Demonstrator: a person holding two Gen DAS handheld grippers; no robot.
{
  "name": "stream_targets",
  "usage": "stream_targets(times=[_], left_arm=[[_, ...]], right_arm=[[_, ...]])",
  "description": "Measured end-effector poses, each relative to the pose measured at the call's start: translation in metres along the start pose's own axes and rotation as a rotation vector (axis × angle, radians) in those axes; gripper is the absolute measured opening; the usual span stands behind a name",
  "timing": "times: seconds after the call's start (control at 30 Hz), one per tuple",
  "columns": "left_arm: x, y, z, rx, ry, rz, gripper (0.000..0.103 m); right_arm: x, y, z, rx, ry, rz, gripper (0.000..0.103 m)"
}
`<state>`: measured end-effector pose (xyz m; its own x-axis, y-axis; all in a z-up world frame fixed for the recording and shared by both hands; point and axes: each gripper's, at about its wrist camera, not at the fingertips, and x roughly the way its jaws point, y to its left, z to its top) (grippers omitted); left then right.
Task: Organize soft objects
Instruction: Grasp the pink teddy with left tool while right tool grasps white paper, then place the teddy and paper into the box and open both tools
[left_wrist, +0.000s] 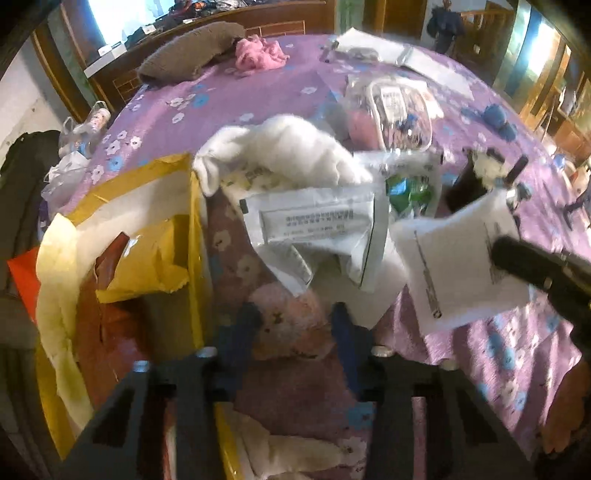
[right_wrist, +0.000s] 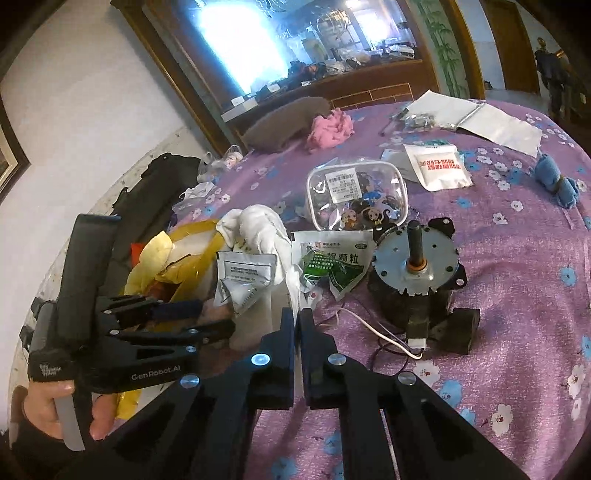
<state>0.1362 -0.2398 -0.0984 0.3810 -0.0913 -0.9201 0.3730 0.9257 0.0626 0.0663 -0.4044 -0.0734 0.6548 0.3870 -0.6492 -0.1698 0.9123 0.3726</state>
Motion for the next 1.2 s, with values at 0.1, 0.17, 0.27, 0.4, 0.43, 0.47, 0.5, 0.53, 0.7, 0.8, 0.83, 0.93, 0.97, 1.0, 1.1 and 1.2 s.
stream_targets(times=[0.1,0.17,0.27,0.4,0.43,0.47,0.5,0.53,0.7,0.8,0.83,0.93,0.97,1.0,1.1,1.2], left_arm=[[-0.005,0.003,-0.006,-0.027,-0.018,-0.013,0.027],[-0.013,0.007,-0.012,-0.065,-0.025,-0.055,0.026],[-0.026,0.008,-0.022,-0.104,-0.058,-0.093,0.021],[-0.040,0.005,-0.037,-0.136,-0.097,-0.113,0.017],[-0.045,0.004,-0.039,-0.140,-0.114,-0.121,0.017],[-0.049,0.003,-0.042,-0.149,-0.124,-0.136,0.017],[-0.054,0.003,-0.045,-0.160,-0.130,-0.153,0.017],[-0.059,0.002,-0.048,-0.161,-0.138,-0.164,0.017],[-0.098,0.011,-0.061,-0.204,-0.249,-0.201,0.017],[-0.121,0.031,-0.070,-0.268,-0.315,-0.217,0.017],[-0.127,0.038,-0.073,-0.287,-0.330,-0.217,0.017],[-0.138,0.063,-0.085,-0.356,-0.362,-0.201,0.017],[-0.141,0.071,-0.089,-0.372,-0.370,-0.198,0.017],[-0.142,0.080,-0.093,-0.394,-0.378,-0.195,0.017],[-0.145,0.102,-0.101,-0.431,-0.397,-0.171,0.017],[-0.142,0.122,-0.106,-0.447,-0.395,-0.156,0.017]], right_arm=[[-0.002,0.000,0.000,0.006,-0.005,0.012,0.004],[-0.003,0.000,0.000,0.001,-0.011,0.014,0.004],[-0.003,0.000,0.001,0.010,-0.013,0.024,0.004],[-0.005,0.000,0.000,0.012,-0.030,0.035,0.004],[-0.005,0.001,0.001,0.008,-0.034,0.039,0.004],[-0.007,0.002,0.000,0.005,-0.041,0.042,0.004],[-0.009,0.003,0.000,0.004,-0.054,0.049,0.004],[-0.011,0.005,0.000,-0.002,-0.066,0.057,0.004],[-0.023,0.003,0.003,0.009,-0.116,0.121,0.004],[-0.029,0.001,0.003,0.016,-0.145,0.125,0.004],[-0.029,0.000,0.003,0.022,-0.145,0.149,0.004],[-0.029,0.005,0.004,0.008,-0.139,0.163,0.004],[-0.028,0.006,0.005,0.010,-0.126,0.186,0.004],[-0.028,0.007,0.006,0.018,-0.117,0.214,0.004],[-0.032,0.021,0.011,0.020,-0.101,0.256,0.004],[-0.031,0.040,0.018,0.033,-0.074,0.317,0.004]])
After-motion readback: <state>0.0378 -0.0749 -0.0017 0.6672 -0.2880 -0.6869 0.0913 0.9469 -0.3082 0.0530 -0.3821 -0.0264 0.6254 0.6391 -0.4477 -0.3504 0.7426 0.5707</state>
